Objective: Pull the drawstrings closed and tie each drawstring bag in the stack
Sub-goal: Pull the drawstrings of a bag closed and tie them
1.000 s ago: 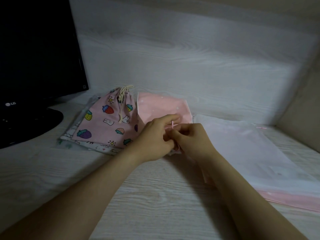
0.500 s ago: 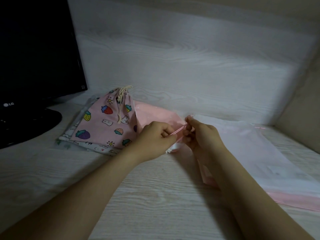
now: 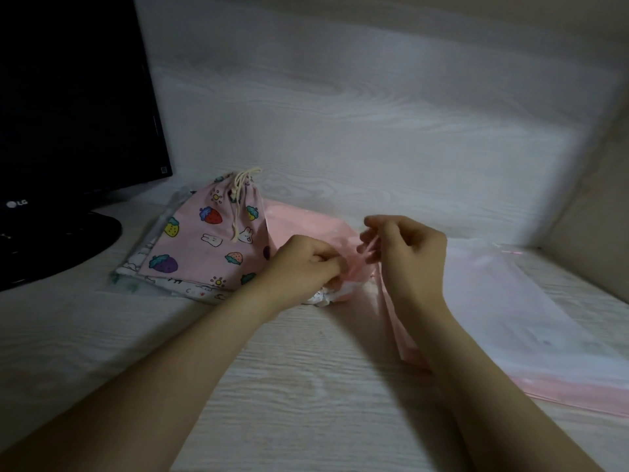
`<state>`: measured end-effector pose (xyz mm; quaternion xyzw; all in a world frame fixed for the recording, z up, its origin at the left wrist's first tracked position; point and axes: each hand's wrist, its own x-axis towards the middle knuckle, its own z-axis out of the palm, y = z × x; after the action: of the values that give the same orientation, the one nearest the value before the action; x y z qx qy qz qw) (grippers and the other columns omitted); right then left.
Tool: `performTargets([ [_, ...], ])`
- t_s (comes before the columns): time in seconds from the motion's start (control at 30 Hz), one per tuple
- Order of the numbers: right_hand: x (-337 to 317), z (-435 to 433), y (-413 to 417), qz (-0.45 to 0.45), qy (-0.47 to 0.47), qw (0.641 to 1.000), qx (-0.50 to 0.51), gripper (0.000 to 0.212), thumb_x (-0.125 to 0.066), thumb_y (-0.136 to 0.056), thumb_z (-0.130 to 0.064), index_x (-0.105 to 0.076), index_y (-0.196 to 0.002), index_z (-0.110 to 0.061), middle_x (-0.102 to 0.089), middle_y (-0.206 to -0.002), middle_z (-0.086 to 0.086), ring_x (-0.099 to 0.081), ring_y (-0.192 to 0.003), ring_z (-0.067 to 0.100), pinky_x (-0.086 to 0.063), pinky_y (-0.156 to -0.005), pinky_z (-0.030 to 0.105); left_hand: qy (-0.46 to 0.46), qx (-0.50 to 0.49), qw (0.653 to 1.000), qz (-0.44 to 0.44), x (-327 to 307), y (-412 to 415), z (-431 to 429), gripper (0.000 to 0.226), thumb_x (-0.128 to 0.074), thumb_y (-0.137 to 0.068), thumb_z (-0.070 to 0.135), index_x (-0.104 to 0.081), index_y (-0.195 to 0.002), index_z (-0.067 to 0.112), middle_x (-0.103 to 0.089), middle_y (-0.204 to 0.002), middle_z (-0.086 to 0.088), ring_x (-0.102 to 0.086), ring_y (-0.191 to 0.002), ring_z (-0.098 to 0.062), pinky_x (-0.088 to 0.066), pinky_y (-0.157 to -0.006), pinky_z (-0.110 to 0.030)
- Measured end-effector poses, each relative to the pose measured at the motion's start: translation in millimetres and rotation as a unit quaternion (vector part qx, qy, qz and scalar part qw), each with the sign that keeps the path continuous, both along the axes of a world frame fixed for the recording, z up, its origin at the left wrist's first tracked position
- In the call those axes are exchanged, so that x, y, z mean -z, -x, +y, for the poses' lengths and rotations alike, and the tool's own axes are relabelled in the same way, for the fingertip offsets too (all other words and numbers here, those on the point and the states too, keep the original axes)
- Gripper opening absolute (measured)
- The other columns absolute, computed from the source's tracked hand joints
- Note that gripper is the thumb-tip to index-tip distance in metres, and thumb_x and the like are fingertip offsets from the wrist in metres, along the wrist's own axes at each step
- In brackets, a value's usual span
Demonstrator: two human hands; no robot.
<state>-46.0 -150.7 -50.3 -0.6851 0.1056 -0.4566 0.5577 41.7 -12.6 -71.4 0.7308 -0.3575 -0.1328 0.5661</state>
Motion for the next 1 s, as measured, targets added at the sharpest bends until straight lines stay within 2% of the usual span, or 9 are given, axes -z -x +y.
performTargets([
  [0.17, 8, 3, -4, 0.028, 0.13, 0.99, -0.043, 0.036, -0.052, -0.097, 0.005, -0.076, -0.119, -0.012, -0.079, -0.103, -0.001, -0.075, -0.095, 0.01, -0.057, -0.081, 0.021, -0.011, 0.046, 0.999, 0.01, -7, 9, 3, 0.02, -0.061, -0.091, 0.0, -0.071, -0.074, 0.001, -0.062, -0.069, -0.02, -0.056, -0.071, -0.022, -0.043, -0.071, -0.036],
  [0.27, 12, 0, -6, 0.061, 0.169, 0.982, -0.059, 0.034, -0.057, -0.1, -0.004, -0.071, -0.129, -0.015, -0.078, -0.108, -0.005, -0.075, -0.098, 0.01, -0.061, -0.091, 0.036, -0.013, 0.068, 0.998, 0.004, -8, 8, 5, 0.022, -0.062, -0.097, 0.006, -0.07, -0.08, -0.005, -0.07, -0.073, -0.014, -0.064, -0.072, -0.021, -0.05, -0.076, -0.036],
  [0.43, 11, -1, -2, 0.115, 0.234, 0.964, -0.05, 0.046, -0.048, -0.101, -0.003, -0.057, -0.141, -0.023, -0.075, -0.103, -0.004, -0.073, -0.07, 0.013, -0.062, -0.071, 0.036, 0.008, 0.076, 0.996, 0.046, -3, -4, 6, 0.026, -0.061, -0.106, 0.017, -0.078, -0.098, -0.001, -0.078, -0.103, -0.02, -0.075, -0.104, -0.026, -0.055, -0.108, -0.045],
  [0.47, 10, 0, 0, 0.119, 0.26, 0.957, -0.056, 0.052, -0.048, -0.096, 0.0, -0.056, -0.142, -0.024, -0.074, -0.103, -0.003, -0.071, -0.068, 0.012, -0.059, -0.066, 0.029, 0.02, 0.075, 0.995, 0.066, -2, -5, 7, 0.027, -0.061, -0.107, 0.018, -0.078, -0.102, -0.002, -0.077, -0.104, -0.021, -0.075, -0.103, -0.027, -0.055, -0.107, -0.043],
  [0.53, 9, 1, 4, 0.121, 0.309, 0.941, -0.067, 0.058, -0.058, -0.086, 0.0, -0.055, -0.139, -0.025, -0.073, -0.099, -0.004, -0.066, -0.063, 0.012, -0.048, -0.061, 0.018, 0.032, 0.057, 0.993, 0.098, -3, -4, 8, 0.029, -0.06, -0.107, 0.02, -0.077, -0.103, -0.004, -0.074, -0.092, -0.018, -0.071, -0.085, -0.017, -0.059, -0.085, -0.028],
  [0.63, 9, 2, 4, 0.106, 0.375, 0.92, -0.053, 0.056, -0.071, -0.075, -0.006, -0.06, -0.127, -0.022, -0.071, -0.091, -0.005, -0.061, -0.064, 0.008, -0.04, -0.062, 0.012, 0.014, 0.035, 0.994, 0.105, -8, -4, 9, 0.03, -0.063, -0.105, 0.023, -0.079, -0.098, -0.002, -0.063, -0.074, -0.007, -0.054, -0.062, -0.009, -0.044, -0.058, -0.019],
  [0.8, 11, -6, 0, 0.083, 0.457, 0.885, -0.021, 0.036, -0.08, -0.072, -0.005, -0.073, -0.106, -0.016, -0.068, -0.093, -0.006, -0.06, -0.08, 0.0, -0.041, -0.074, 0.009, 0.031, 0.058, 0.989, 0.132, -14, -4, 13, 0.016, -0.072, -0.097, 0.02, -0.082, -0.094, 0.008, -0.066, -0.067, 0.005, -0.052, -0.061, -0.004, -0.043, -0.063, -0.017],
  [0.93, 14, -10, -5, 0.098, 0.56, 0.823, 0.009, 0.021, -0.073, -0.085, -0.009, -0.078, -0.104, -0.015, -0.063, -0.092, 0.003, -0.063, -0.081, 0.023, -0.052, -0.073, 0.036, 0.016, 0.055, 0.99, 0.131, -15, -6, 13, 0.012, -0.069, -0.071, 0.016, -0.072, -0.059, 0.015, -0.06, -0.065, -0.002, -0.053, -0.066, -0.012, -0.04, -0.068, -0.029],
  [1.0, 15, -11, -8, 0.104, 0.607, 0.787, 0.046, 0.021, -0.068, -0.086, -0.013, -0.079, -0.103, -0.016, -0.061, -0.089, 0.005, -0.059, -0.08, 0.028, -0.05, -0.071, 0.039, 0.009, 0.049, 0.991, 0.127, -11, -9, 12, 0.01, -0.066, -0.07, 0.013, -0.074, -0.068, 0.008, -0.065, -0.072, -0.009, -0.059, -0.075, -0.016, -0.045, -0.073, -0.032],
])
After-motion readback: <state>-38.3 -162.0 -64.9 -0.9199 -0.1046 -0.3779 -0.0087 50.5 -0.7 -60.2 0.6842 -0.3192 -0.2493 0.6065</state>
